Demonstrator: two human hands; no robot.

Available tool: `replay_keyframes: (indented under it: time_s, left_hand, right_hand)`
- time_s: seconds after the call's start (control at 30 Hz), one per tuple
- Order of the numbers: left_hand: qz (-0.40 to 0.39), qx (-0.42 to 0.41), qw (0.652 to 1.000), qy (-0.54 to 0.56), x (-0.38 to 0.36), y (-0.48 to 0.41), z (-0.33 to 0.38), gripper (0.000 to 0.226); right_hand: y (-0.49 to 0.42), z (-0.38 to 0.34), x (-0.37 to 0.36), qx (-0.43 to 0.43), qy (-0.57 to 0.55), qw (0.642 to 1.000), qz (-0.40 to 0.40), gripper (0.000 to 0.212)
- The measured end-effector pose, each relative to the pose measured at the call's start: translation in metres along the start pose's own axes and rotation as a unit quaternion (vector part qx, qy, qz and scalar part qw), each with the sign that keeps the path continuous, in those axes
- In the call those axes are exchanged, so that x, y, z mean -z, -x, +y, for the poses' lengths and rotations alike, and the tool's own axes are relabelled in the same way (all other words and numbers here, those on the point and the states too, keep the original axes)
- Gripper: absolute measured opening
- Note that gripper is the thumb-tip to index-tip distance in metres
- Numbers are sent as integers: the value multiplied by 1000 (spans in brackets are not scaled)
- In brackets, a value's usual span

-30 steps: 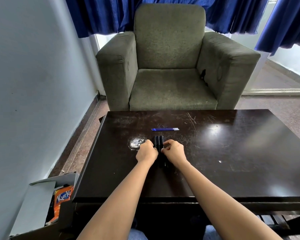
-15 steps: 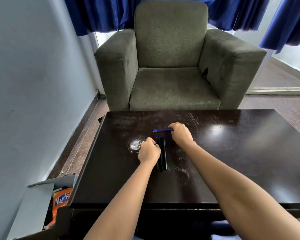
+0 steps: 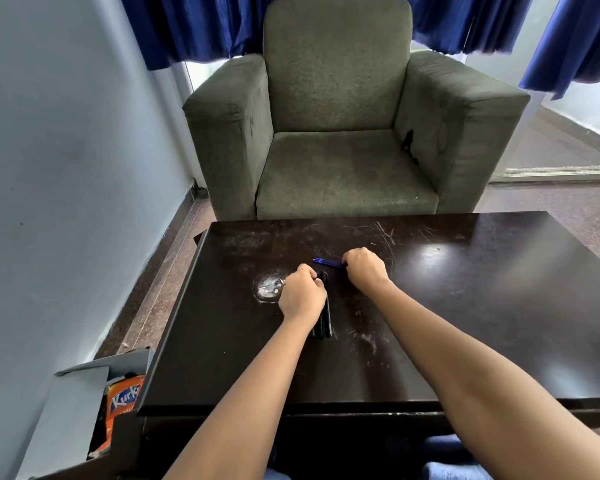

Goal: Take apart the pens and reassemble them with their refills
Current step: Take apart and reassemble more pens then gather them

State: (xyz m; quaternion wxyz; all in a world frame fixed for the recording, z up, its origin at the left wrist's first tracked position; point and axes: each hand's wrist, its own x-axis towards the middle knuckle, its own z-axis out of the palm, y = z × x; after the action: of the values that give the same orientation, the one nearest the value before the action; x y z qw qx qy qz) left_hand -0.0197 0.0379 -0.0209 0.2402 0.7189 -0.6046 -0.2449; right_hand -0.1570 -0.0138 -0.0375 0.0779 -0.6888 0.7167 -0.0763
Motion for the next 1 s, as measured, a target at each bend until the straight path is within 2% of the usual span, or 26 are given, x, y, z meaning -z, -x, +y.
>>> replay_keyframes:
  time_s: [0.2, 0.43, 0.7, 1.0]
  left_hand:
    - [-104, -61, 993, -7, -15, 12, 14, 23]
    - [-222, -141, 960, -99, -42, 34, 23, 64]
    - [-236, -220, 934, -152, -60, 38, 33, 104]
    - [-231, -257, 921, -178, -68, 29, 34, 105]
  right_hand:
    - [36, 21, 3, -91, -74, 993, 16, 29]
    - [70, 36, 6, -177, -96, 979, 13, 25]
    - [85, 42, 7, -216, -135, 967, 8, 24]
    - [87, 48, 11, -236, -187, 954, 1, 21]
